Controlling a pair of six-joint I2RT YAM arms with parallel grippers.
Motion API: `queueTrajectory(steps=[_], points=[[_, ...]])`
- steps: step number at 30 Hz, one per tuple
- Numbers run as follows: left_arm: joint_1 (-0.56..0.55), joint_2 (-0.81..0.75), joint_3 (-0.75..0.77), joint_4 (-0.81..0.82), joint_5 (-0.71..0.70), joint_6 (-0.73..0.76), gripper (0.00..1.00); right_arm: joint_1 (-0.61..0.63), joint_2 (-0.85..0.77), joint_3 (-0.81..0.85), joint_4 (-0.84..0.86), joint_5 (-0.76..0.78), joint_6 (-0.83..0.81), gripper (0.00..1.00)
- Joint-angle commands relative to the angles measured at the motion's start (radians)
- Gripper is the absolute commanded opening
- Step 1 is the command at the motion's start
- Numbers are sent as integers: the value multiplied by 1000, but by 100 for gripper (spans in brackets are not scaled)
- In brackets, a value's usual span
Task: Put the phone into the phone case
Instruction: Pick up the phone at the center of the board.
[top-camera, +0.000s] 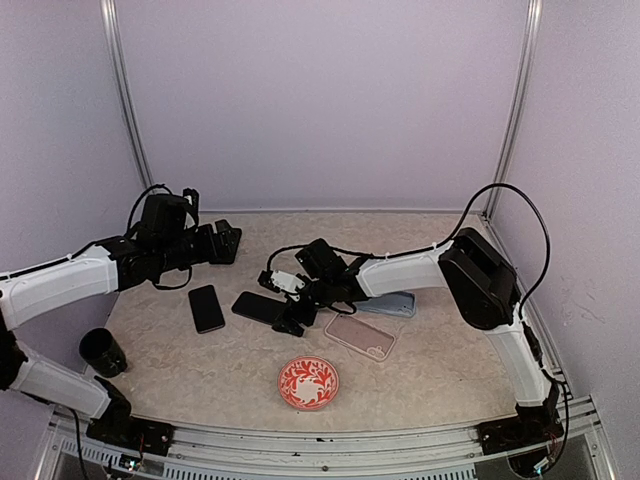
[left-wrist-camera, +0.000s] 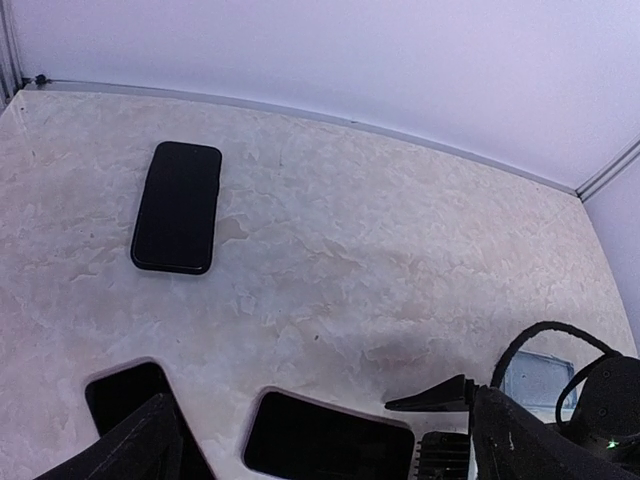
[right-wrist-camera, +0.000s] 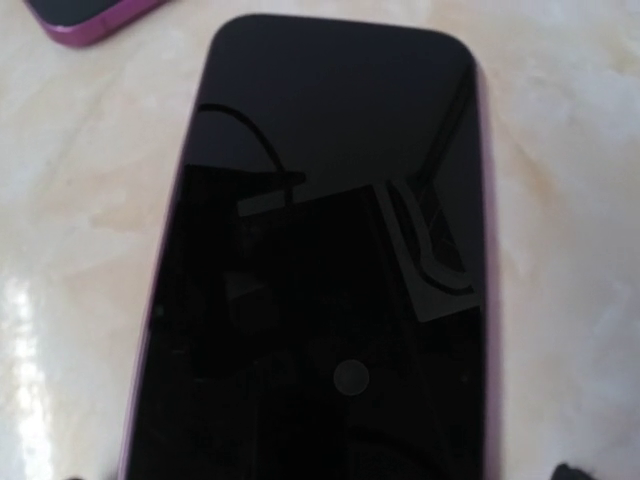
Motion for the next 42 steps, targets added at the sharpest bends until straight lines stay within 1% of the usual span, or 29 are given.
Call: queueTrajectory(steps=[1,12,16,19,21,29,33,36,39,42], points=[[-11,-35,2,-40,-56,18,99,16,47,35,-5,22,-1,100],[-32,-75,0,-30,-70,19,99,14,89,53,3,8,21,100],[-35,-77,2,-29,-70,19,99,6,104,67,-11,-27,22,98],[-37,-77,2,-27,-65,17,99,4,113,82,-30,-45,22,94],[-38,-77,-1,-25,-64,15,99,2,115,85,-40,-51,22,88],[-46,-78,-6,-17,-57,6,99,2,119,77,-58,-31,18,72],[-49,-81,-6,-15,-56,10,99,2,106,62,-46,-21,19,62],[-49,-81,-7,-13,-58,20,99,2,82,42,-26,-13,15,56],[-51,-79,-23,6,-70,30,99,2,56,24,-9,-3,10,56],[-49,-101,-68,60,-83,11,99,2,17,-15,29,0,8,56]])
